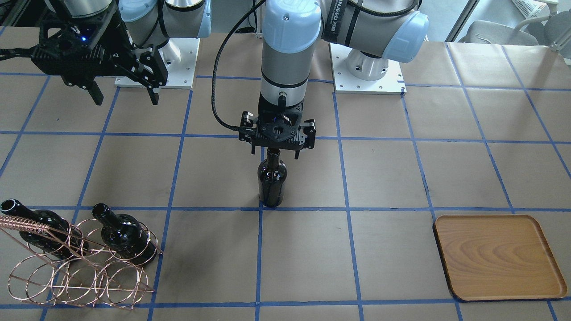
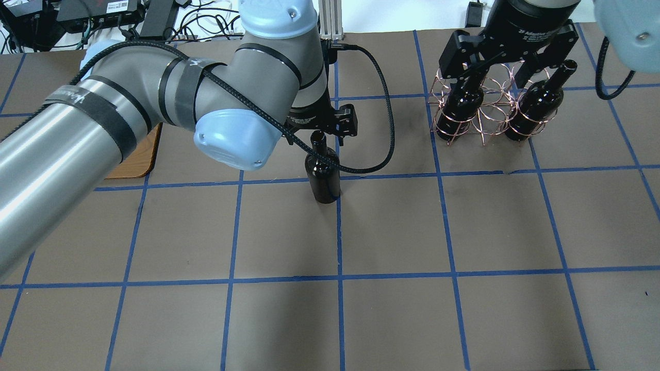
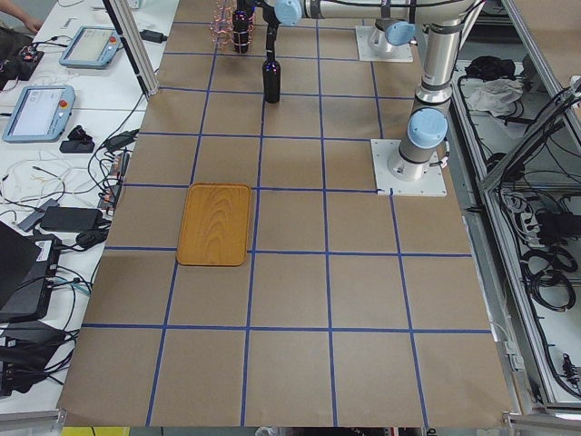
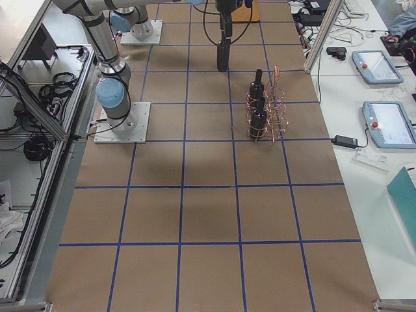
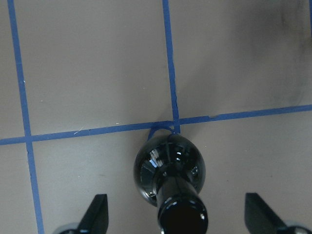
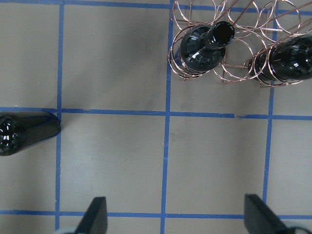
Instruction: Take wine from basket and place on tray
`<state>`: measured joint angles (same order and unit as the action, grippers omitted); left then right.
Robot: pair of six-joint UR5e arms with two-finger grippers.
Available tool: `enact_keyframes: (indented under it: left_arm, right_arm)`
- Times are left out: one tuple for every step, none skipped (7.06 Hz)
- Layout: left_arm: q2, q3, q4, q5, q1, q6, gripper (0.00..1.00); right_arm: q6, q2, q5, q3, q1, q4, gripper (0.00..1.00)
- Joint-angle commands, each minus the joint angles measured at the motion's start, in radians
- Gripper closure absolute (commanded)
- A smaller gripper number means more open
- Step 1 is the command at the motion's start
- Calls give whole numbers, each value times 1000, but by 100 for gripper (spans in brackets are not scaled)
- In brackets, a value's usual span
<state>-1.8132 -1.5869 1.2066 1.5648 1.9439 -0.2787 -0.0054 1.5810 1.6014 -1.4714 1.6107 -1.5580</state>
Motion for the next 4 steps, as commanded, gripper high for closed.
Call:
enact_keyframes:
  left_arm:
    - [-15,-2,-7,-5,1,15,35]
    - [-15,-2,-5,-3,1,16,43]
    - [-14,-2,-1,-2,0,16,43]
    - [-14,-2,-1,1,0,16,43]
  right_arm:
    - [13,-1,-26,-3,0,-4,0]
    - [2,-1,-31,-3,0,-4,0]
    - [2,-1,-31,-7,0,-8,0]
    - [1,1,-26,-13,2,8,0]
